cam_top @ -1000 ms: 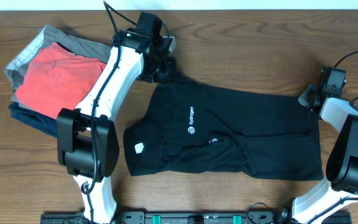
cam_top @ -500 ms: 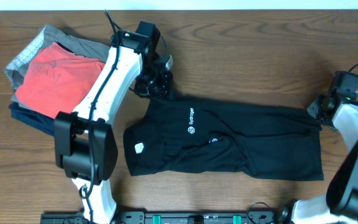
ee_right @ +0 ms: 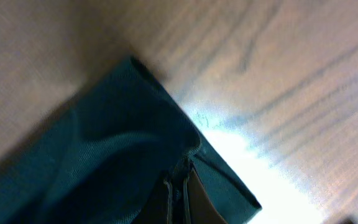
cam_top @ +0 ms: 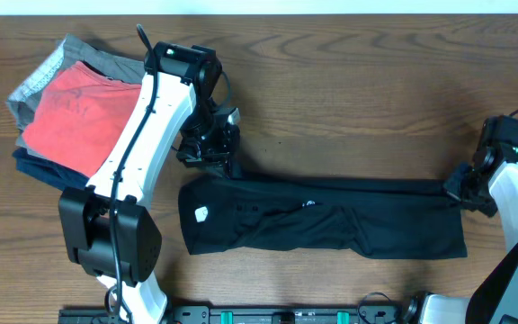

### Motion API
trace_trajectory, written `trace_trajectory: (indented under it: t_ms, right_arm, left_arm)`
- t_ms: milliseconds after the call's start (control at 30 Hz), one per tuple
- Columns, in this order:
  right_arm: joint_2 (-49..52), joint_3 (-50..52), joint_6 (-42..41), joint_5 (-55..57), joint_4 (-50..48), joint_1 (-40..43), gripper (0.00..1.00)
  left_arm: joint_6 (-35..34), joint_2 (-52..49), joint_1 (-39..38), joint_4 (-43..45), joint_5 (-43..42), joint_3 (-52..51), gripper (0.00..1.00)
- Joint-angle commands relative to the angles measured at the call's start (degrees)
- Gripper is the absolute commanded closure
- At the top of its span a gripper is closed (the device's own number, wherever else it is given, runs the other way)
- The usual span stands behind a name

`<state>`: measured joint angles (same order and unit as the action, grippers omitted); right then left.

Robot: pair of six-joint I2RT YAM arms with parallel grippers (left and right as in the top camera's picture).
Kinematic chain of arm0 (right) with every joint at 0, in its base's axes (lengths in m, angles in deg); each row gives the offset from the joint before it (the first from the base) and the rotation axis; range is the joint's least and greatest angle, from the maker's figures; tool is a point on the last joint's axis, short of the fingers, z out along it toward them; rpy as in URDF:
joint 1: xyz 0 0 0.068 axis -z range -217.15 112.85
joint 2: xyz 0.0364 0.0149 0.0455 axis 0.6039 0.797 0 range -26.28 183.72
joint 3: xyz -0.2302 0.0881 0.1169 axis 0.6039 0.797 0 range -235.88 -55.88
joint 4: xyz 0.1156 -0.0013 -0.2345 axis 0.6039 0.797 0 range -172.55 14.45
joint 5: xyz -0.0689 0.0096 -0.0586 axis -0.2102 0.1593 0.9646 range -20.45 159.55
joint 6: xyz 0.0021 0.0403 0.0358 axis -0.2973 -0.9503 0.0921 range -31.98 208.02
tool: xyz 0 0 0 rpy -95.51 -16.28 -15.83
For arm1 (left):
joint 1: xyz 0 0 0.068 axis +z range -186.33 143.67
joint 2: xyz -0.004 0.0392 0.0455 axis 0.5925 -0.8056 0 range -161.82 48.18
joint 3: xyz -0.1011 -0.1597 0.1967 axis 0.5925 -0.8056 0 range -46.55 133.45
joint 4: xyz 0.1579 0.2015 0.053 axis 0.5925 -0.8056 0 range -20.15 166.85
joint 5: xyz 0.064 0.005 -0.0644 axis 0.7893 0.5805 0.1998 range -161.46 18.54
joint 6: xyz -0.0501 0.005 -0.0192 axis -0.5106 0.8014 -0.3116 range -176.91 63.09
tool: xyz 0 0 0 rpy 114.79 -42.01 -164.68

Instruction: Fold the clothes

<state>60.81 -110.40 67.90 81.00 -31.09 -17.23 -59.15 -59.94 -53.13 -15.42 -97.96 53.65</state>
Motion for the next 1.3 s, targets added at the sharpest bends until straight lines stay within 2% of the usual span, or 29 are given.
trace_trajectory:
  t_ms: [0, 467, 767, 967, 1267]
  right_arm:
    - [-0.9, 0.1, 0.2, 0.8, 2.1, 0.3, 0.99]
    - [-0.9, 0.1, -0.2, 0.8, 3.4, 0.3, 0.98]
    - [-0.8, 0.1, -0.2, 1.2, 3.4, 0.3, 0.98]
    - [-0.8, 0.1, -0.2, 1.2, 3.4, 0.3, 0.98]
    - [-0.8, 0.1, -0.2, 1.2, 3.4, 0.3, 0.98]
  left_arm:
    - [1.3, 1.1, -0.5, -2.4, -0.1, -0.2, 0.94]
    - [1.3, 4.3, -10.6, -4.5, 1.8, -6.0, 0.94]
    - [-1.8, 4.9, -12.7, -4.6, 3.8, -6.5, 0.94]
    - [-3.1, 8.6, -15.6, -4.5, 3.8, -10.0, 0.94]
    - [-9.8, 18.8, -18.2, 3.0, 3.8, -19.8, 0.94]
